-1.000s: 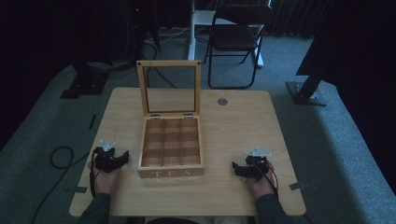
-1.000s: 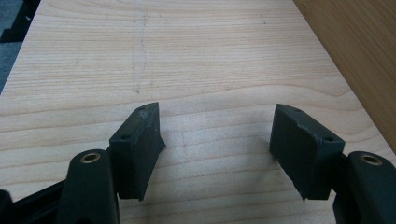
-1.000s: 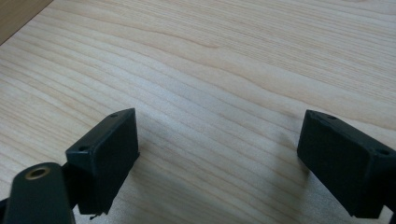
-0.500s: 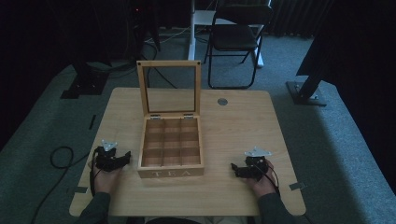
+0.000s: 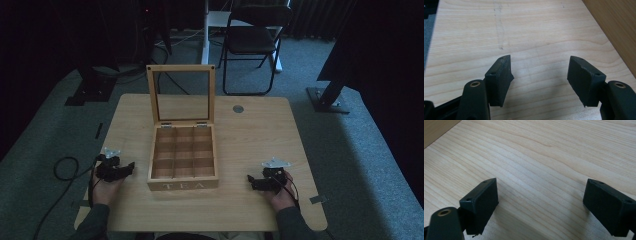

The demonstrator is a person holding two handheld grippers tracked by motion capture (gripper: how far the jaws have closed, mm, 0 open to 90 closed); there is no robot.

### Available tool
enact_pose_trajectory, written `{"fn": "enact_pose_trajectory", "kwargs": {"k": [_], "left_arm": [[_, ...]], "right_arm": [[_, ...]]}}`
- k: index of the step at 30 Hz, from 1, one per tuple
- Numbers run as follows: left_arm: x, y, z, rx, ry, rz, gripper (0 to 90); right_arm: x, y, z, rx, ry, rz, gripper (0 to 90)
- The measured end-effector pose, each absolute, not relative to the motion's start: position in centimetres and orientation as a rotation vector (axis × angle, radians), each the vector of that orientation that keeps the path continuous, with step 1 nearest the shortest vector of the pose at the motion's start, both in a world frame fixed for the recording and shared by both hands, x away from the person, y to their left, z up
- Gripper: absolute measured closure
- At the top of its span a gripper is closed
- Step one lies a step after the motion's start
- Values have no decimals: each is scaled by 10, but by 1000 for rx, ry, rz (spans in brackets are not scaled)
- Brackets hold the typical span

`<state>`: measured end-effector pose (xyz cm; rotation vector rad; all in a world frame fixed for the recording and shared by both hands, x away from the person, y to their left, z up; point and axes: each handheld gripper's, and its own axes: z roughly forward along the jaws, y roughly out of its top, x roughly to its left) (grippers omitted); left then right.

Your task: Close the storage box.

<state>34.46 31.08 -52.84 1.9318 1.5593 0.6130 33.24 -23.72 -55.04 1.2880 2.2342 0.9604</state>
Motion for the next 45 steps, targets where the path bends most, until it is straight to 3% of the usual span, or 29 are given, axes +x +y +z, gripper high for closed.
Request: {"fn": "enact_pose_trajectory", "kwargs": {"k": [23, 45], "left_arm": [[376, 309, -450, 1850, 1451, 723, 365], [412, 284, -404, 1857, 1321, 777, 352]], "right_arm": [[332, -236, -550, 1294, 2232, 958, 122], [332, -236, -550, 1295, 2230, 958, 122]]}}
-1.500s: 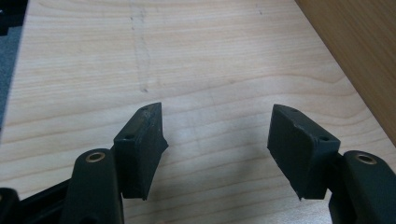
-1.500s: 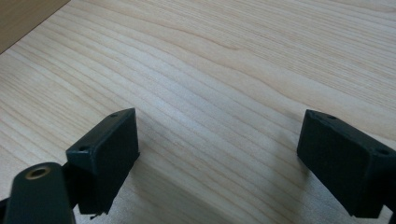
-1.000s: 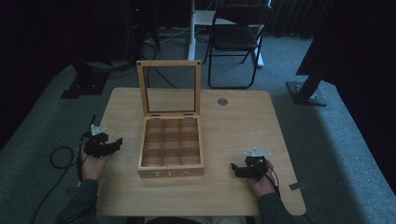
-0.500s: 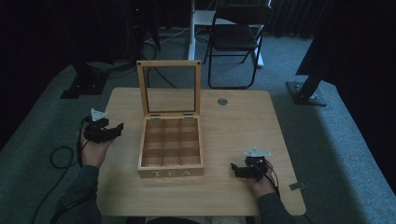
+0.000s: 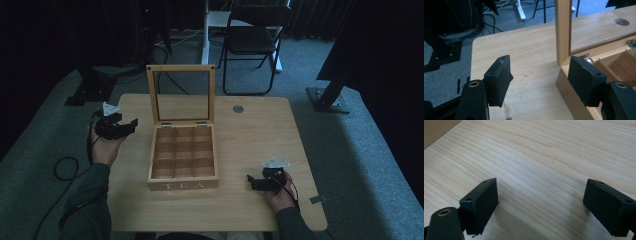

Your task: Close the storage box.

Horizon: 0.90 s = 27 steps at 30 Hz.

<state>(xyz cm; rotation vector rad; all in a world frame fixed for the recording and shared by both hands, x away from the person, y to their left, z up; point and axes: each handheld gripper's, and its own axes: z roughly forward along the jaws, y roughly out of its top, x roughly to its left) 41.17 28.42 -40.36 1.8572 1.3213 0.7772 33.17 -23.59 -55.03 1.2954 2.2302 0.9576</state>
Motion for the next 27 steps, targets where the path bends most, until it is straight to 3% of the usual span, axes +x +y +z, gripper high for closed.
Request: {"fn": "enact_pose_trajectory", "kwargs": {"k": [14, 27], "left_arm": [[436, 263, -397, 1895, 1286, 770, 399], [467, 253, -403, 1911, 1298, 728, 362]], "right_arm": [[331, -235, -550, 1289, 2235, 958, 122], [331, -235, -550, 1289, 2235, 958, 122]]}}
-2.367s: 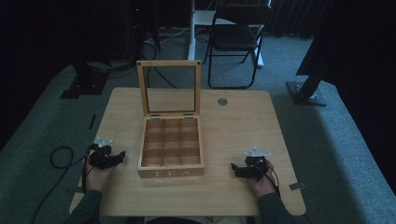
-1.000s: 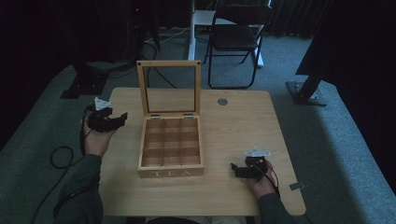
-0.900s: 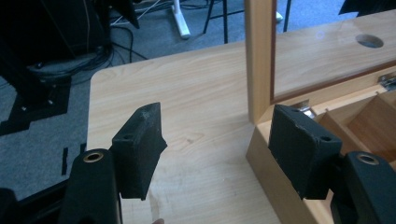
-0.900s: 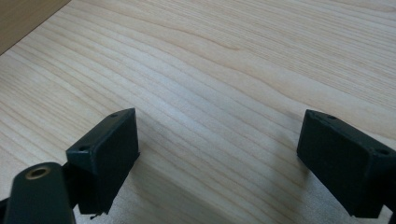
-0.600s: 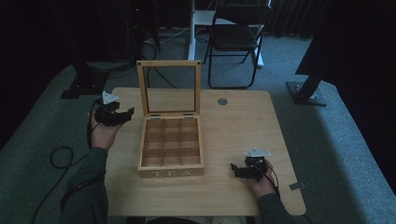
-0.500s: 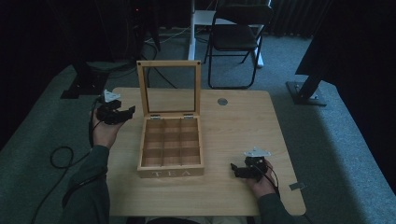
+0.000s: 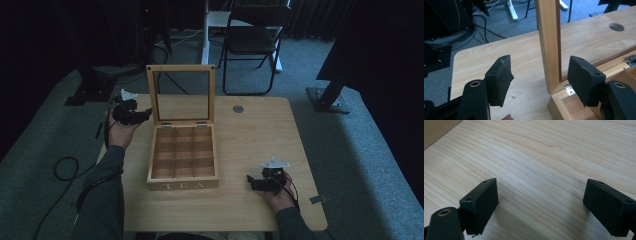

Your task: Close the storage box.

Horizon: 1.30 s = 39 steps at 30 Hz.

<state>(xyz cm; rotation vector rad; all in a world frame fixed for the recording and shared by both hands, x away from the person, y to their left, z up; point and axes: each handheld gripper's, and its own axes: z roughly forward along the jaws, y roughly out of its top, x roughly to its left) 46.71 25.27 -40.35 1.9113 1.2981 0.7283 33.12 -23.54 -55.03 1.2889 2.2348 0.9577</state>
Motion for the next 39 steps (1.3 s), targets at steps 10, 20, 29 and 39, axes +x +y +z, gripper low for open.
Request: {"fn": "enact_pose_trajectory", "kwargs": {"k": [10, 20, 29, 39], "left_arm": [[488, 240, -410, 1870, 1300, 665, 359], [504, 226, -412, 1845, 1307, 624, 368], [508, 222, -411, 1811, 1315, 609, 415], [503, 227, -410, 1787, 1325, 605, 527]], "right_arm": [[330, -235, -550, 1283, 2238, 959, 123], [329, -235, -550, 1275, 2244, 963, 123], [326, -235, -550, 1268, 2249, 965, 123], [326, -235, -550, 1270, 2249, 966, 123]]}}
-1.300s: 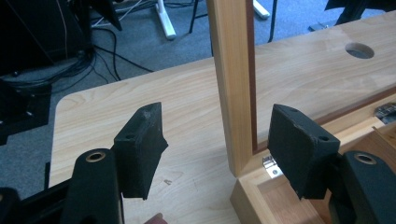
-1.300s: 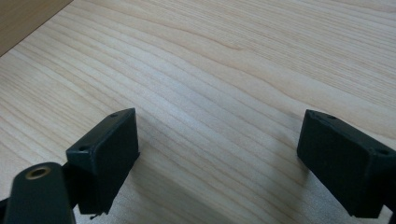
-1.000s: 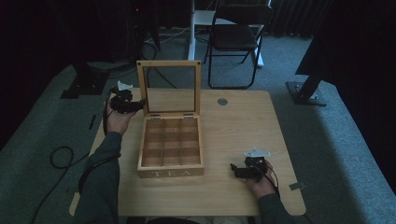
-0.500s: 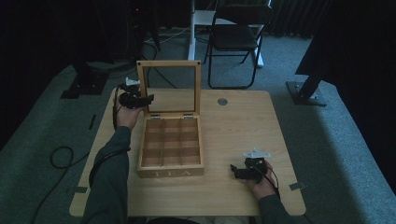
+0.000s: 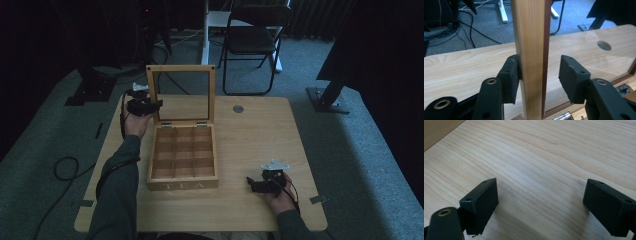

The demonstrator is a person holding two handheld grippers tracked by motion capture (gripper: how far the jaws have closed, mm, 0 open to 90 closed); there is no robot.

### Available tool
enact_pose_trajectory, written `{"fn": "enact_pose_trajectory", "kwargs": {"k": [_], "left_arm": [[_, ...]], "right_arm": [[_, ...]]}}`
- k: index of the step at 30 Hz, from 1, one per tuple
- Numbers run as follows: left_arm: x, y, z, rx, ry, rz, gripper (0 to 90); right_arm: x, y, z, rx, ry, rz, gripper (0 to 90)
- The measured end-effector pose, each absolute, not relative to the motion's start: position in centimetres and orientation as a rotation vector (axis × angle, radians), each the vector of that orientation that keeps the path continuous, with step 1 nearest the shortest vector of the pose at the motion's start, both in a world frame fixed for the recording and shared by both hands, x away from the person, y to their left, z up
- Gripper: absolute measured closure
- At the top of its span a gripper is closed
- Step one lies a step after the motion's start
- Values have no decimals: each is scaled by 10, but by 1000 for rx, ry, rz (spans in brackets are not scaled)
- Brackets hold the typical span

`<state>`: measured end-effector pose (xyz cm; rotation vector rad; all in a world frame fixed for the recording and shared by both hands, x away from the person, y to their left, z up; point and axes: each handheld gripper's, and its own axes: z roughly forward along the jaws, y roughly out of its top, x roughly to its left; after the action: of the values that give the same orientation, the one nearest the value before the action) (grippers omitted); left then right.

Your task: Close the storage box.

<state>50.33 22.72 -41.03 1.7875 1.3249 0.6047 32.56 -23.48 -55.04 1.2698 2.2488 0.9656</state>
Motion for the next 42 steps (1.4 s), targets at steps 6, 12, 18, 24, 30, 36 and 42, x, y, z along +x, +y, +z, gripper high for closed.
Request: {"fn": "enact_pose_trajectory", "kwargs": {"k": [6, 12, 18, 24, 30, 36, 42], "left_arm": [[494, 227, -411, 1763, 1309, 630, 531], [482, 227, -412, 1743, 1280, 654, 527], [470, 229, -410, 1743, 1253, 650, 517], [461, 230, -406, 1741, 1240, 656, 516], [453, 235, -395, 1697, 1239, 658, 586], [448, 235, -382, 1687, 1217, 687, 598], [444, 234, -380, 1688, 1212, 697, 599]], "right_arm": [[326, -235, -550, 1269, 2248, 965, 123], [326, -235, -550, 1269, 2248, 964, 123], [326, -235, -550, 1269, 2248, 964, 123], [326, -235, -550, 1269, 2248, 964, 123], [326, -235, -550, 1270, 2248, 965, 123], [325, -234, -550, 1268, 2251, 966, 123], [325, -234, -550, 1263, 2255, 966, 123]]}}
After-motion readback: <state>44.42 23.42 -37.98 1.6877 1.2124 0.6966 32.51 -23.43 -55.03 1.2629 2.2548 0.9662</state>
